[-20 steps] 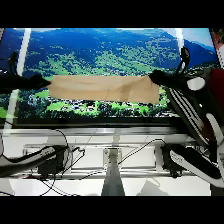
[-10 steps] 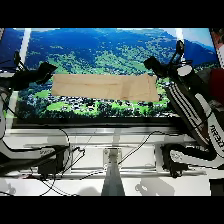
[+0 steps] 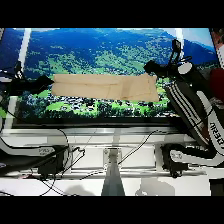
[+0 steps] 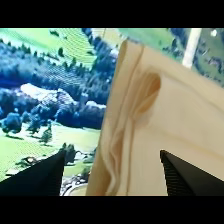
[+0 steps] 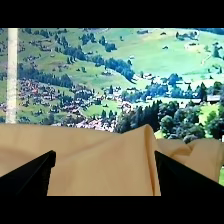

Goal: Fold the clothes and pants, and hang the long-sleeved shirts on hangers.

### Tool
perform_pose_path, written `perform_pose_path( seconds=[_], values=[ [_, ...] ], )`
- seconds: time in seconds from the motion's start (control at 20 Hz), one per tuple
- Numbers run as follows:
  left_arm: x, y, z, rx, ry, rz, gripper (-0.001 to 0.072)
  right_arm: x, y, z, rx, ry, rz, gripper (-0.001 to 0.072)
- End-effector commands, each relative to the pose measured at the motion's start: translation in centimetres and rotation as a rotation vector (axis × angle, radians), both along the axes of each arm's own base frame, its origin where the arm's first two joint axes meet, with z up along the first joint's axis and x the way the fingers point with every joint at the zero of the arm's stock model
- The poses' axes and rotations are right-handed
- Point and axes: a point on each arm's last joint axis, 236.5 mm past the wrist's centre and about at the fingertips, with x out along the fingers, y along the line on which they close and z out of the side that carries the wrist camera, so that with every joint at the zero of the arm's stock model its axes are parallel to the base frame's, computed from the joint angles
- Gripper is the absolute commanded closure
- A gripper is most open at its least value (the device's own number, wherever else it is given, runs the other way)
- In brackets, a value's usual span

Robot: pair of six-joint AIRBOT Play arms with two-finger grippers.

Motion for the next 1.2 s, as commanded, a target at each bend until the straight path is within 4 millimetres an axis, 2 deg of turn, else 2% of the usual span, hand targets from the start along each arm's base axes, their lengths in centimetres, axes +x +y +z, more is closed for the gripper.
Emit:
perform_pose_path(
  seconds=[0.0,0.05,0.1,0.15,0.2,0.25,0.3,0.35,0.4,0.5,0.6,0.65,0.75,0.85,1.0,1.05,1.15],
  values=[
    [-0.9,-2.0,-2.6,-0.004,0.047,-0.107,0.0077,-1.2,0.7,-0.5,0.008,0.047,0.039,0.0023],
    [-0.8,-3.4,-3.0,-0.014,0.052,-0.138,0.009,-1.2,1.1,-0.5,0.01,0.046,0.045,0.0028],
    [-0.8,-4.6,-3.4,-0.015,0.058,-0.168,0.0186,-1.2,1.8,-0.2,0.014,0.039,0.056,0.0091],
    [-0.6,-5.7,-3.5,-0.01,0.059,-0.202,0.0351,-1.1,2.8,0.3,0.014,0.026,0.077,0.0206],
    [-0.2,-6.9,-3.3,-0.002,0.05,-0.237,0.0447,-0.8,4.0,1.0,0.011,0.002,0.103,0.0279],
    [0.3,-7.9,-2.7,0.011,0.029,-0.279,0.0544,-0.5,5.2,1.8,0.003,-0.023,0.128,0.0285],
    [1.0,-8.6,-1.7,0.02,0.005,-0.314,0.0691,-0.1,6.4,2.6,-0.003,-0.053,0.15,0.0356],
    [1.8,-9.3,-0.3,0.025,-0.021,-0.347,0.0698,0.4,7.5,3.3,0.003,-0.076,0.158,0.0502],
    [2.4,-9.6,1.4,0.051,-0.048,-0.393,0.0698,0.9,8.6,4.0,0.005,-0.105,0.169,0.0613],
    [2.8,-8.8,4.8,0.117,-0.051,-0.407,0.0698,1.7,10.9,4.9,0.026,-0.134,0.179,0.0696],
    [2.0,-8.4,9.0,0.149,-0.07,-0.431,0.0698,1.7,13.9,4.5,0.062,-0.101,0.203,0.0697],
    [1.2,-8.5,11.2,0.149,-0.091,-0.445,0.0698,1.3,15.8,3.5,0.079,-0.057,0.228,0.0697],
    [-0.7,-8.9,15.6,0.16,-0.137,-0.46,0.0697,-0.4,20.2,1.1,0.096,0.042,0.313,0.0697],
    [-2.5,-9.6,19.0,0.173,-0.183,-0.468,0.0696,-2.8,25.3,-1.6,0.103,0.14,0.416,0.0697],
    [-3.4,-10.3,23.1,0.197,-0.291,-0.458,0.0696,-7.5,34.1,-3.8,0.169,0.238,0.558,0.0697],
    [-3.6,-10.8,23.9,0.186,-0.314,-0.458,0.0696,-9.1,37.1,-3.9,0.2,0.247,0.595,0.0697],
    [-3.6,-11.6,24.8,0.15,-0.341,-0.457,0.0696,-11.6,41.5,-3.9,0.217,0.233,0.675,0.0697]
  ],
)
